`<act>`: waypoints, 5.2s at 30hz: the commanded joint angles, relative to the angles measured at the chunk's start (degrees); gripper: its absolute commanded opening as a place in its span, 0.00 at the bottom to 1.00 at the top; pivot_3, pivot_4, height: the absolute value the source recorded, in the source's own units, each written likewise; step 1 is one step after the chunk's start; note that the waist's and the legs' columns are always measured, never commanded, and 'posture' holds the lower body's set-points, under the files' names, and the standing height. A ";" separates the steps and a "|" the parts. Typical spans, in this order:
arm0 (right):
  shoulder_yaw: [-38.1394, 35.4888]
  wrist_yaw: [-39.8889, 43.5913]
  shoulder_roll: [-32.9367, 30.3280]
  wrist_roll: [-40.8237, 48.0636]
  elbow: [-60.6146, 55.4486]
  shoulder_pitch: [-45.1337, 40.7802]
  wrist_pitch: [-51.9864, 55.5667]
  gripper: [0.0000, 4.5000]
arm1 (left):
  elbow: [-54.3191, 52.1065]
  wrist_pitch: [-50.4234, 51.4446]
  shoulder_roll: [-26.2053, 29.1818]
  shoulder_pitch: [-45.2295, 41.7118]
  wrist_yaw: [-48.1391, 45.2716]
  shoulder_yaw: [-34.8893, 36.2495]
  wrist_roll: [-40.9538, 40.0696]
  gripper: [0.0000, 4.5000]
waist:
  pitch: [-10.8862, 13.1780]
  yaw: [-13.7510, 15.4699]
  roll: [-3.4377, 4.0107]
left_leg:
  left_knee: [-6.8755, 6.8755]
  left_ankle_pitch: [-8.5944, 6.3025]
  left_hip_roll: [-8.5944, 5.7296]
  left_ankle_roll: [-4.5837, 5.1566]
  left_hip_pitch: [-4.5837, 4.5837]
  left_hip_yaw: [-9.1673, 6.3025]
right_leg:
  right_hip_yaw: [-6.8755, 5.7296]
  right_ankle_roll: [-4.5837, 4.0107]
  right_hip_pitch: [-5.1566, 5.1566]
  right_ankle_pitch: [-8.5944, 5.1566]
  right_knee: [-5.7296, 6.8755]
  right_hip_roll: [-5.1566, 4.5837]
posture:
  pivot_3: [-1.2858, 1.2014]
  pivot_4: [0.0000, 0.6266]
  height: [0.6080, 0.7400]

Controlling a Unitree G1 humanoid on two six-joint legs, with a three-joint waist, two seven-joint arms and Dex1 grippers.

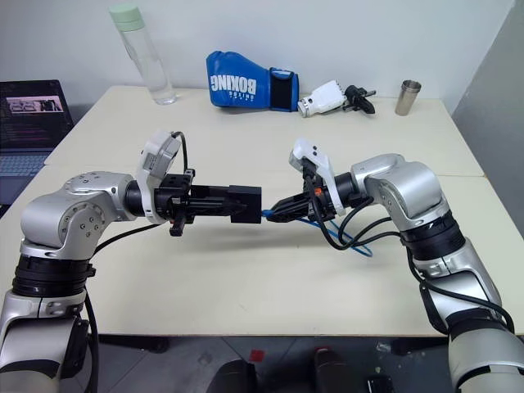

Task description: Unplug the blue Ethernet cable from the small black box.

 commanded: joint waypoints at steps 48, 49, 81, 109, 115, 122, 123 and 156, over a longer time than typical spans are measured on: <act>1.12 0.05 -0.84 0.39 -2.97 -3.18 4.07 0.48 | -3.80 -2.55 0.54 0.11 -0.66 -1.40 0.44 0.17 | 0.01 -0.04 0.01 | -0.01 0.00 0.01 0.01 -0.01 -0.01 | 0.00 0.00 -0.03 -0.01 -0.01 0.01 | 0.52 0.24 1.00; 1.08 -0.11 -0.55 0.44 -2.59 -3.44 4.26 0.48 | -3.84 -2.61 0.55 0.16 -0.66 -1.44 0.48 0.17 | 0.02 -0.04 0.01 | -0.01 0.00 0.01 0.01 -0.01 0.00 | 0.01 0.00 -0.04 -0.01 0.00 0.01 | 0.52 0.24 1.00; 4.32 6.37 -0.83 -3.26 3.89 -6.50 -1.33 0.48 | -4.51 -2.83 0.89 0.56 -0.64 -1.57 0.47 0.17 | 0.02 0.00 0.02 | -0.03 0.00 0.01 0.01 -0.04 0.01 | 0.01 0.00 -0.06 -0.01 -0.03 0.01 | 0.52 0.24 1.00; 6.56 7.14 -7.24 -8.75 6.93 1.26 -6.18 0.00 | -5.06 -2.31 3.23 2.58 -0.31 1.13 -0.30 0.17 | 0.03 0.11 0.00 | -0.03 -0.01 -0.01 0.01 -0.04 0.00 | -0.01 0.00 -0.03 -0.01 -0.08 -0.02 | 0.52 0.24 1.00; 3.79 1.63 -7.14 -13.54 13.78 3.84 -11.28 0.00 | -5.24 -2.13 3.93 3.74 0.69 2.49 -0.66 0.17 | 0.04 -0.20 0.02 | -0.03 0.00 0.01 0.01 -0.03 0.05 | 0.04 0.00 -0.06 -0.01 -0.06 0.01 | 0.52 0.24 1.00; 0.36 -12.02 -2.45 -20.44 24.74 4.26 -21.34 0.00 | -5.61 -1.99 3.58 4.90 2.46 3.01 -1.00 0.17 | 0.05 -0.23 0.02 | -0.04 0.00 0.02 0.00 -0.04 0.09 | 0.08 -0.01 -0.08 -0.01 -0.07 0.01 | 0.52 0.24 1.00; -0.01 -13.59 -1.83 -21.16 26.20 4.08 -22.09 0.00 | -5.62 -1.99 3.54 4.97 2.63 3.04 -1.02 0.17 | 0.05 -0.23 0.02 | -0.04 0.00 0.02 -0.01 -0.04 0.09 | 0.08 -0.01 -0.08 -0.01 -0.07 0.01 | 0.52 0.24 1.00; -4.79 -20.99 9.91 -16.71 -0.38 6.13 -15.52 0.90 | 22.27 -40.64 -18.35 10.98 47.19 11.78 22.47 0.17 | 0.03 -0.19 0.05 | -0.05 0.02 0.04 -0.05 -0.06 0.08 | 0.05 -0.01 -0.08 0.02 0.00 -0.08 | 0.52 0.24 1.00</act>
